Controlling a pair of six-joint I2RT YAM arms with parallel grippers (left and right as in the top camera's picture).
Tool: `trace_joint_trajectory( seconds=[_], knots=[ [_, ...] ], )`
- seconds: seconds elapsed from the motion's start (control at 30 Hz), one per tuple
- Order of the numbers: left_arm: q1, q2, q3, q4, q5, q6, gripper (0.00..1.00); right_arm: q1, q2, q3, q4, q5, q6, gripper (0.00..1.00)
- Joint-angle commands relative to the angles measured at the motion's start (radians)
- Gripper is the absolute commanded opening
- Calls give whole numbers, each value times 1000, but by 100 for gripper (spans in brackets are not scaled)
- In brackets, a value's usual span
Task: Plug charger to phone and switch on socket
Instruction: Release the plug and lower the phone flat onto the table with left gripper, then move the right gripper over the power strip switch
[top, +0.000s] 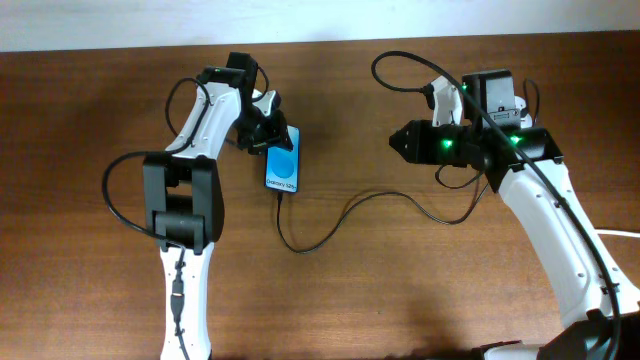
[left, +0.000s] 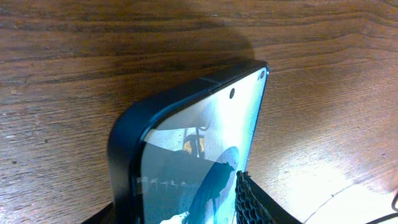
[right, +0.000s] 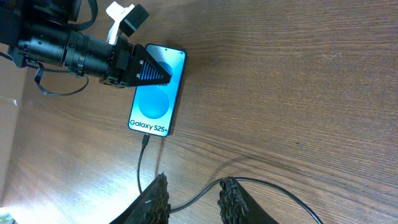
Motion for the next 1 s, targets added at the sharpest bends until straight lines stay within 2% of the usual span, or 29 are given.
trace_joint_trajectory(
  seconds=[0.0, 0.03, 0.2, 0.33, 0.43, 0.53, 0.63, 0.8, 0.97],
  knots=[
    [5, 15, -5, -5, -171, -5, 45, 6, -3, 17, -1, 10, -15, 30],
    [5, 15, -5, -9, -197, -5, 46, 6, -3, 17, -1, 10, -15, 35],
    [5, 15, -5, -12, -237, -5, 47, 6, -3, 17, -4, 10, -34, 37],
    [5, 15, -5, -13, -254, -5, 54, 6, -3, 17, -11, 10, -37, 44],
    [5, 15, -5, -16, -254, -5, 64, 6, -3, 17, -11, 9, -37, 45],
    [5, 15, -5, -19, -255, -5, 65, 6, -3, 17, -11, 9, -37, 45],
    [14, 2, 37, -41, -280, -5, 74, 4, -3, 17, -10, 9, -37, 45],
    [23, -153, 217, -100, -280, -5, 75, -12, -45, 32, -23, 10, -67, 45],
    [19, -347, 239, -133, -260, -4, 73, -143, -111, 130, -118, 32, -66, 46]
  ],
)
